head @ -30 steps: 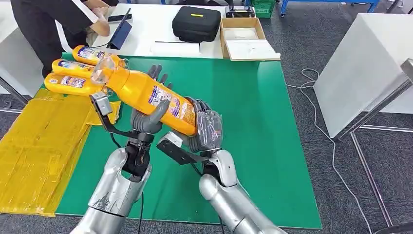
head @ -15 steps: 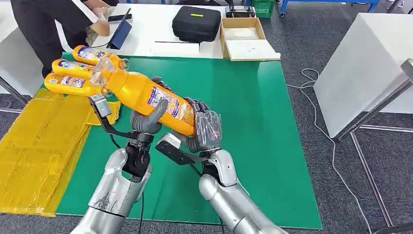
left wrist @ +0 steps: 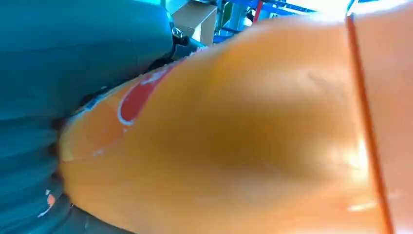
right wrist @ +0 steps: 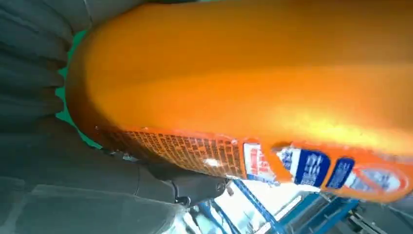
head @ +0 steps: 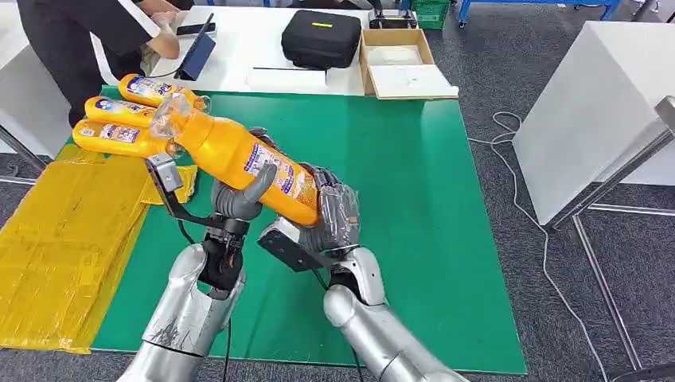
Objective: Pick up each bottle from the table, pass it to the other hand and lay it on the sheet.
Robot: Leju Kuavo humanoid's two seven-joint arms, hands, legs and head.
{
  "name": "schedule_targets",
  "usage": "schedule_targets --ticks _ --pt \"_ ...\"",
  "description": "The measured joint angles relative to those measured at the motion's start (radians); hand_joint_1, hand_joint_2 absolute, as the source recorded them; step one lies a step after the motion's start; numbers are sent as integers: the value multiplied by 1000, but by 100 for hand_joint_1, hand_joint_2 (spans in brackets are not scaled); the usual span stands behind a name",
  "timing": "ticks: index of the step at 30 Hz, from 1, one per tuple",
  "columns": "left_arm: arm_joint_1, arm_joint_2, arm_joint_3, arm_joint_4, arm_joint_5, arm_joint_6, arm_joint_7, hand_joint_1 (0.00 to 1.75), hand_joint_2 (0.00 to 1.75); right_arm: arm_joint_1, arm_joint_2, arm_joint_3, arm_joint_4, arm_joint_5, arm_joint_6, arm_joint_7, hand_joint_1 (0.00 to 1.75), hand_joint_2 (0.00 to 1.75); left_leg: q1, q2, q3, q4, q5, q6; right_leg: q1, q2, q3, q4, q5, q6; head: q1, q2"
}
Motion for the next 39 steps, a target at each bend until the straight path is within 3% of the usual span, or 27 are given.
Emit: schedule_targets --ticks 5,7,10,18,28,39 --pt "-4 2 12 -36 -45 40 -9 175 175 4 2 72 11 -424 5 -239 0 175 0 0 -1 0 0 0 0 0 0 0 0 0 0 0" --pt "-8 8 31 -53 -49 54 -11 175 175 14 4 95 5 -497 21 -303 0 175 0 0 0 0 0 0 0 0 0 0 0 0 0 0" --pt "-5 19 61 -79 -61 72 -11 175 175 82 -19 93 -139 -475 87 -303 0 175 1 -1 -1 0 0 0 0 -1 0 0 0 0 -1 0" --pt "11 45 100 -101 -125 135 -42 175 175 254 -98 50 -506 -412 133 -310 0 175 0 -1 -1 0 0 0 0 -1 0 0 0 0 0 0" --pt "71 115 155 -152 -845 702 -158 175 175 562 -287 -5 -968 -373 34 -367 0 175 0 -1 -2 0 -2 0 0 -1 0 -1 -1 0 0 0" --pt "90 148 168 -152 -906 738 -159 175 175 634 -350 -24 -1105 -371 31 -368 0 175 1 -1 -1 0 0 -1 0 -1 0 0 0 0 0 0"
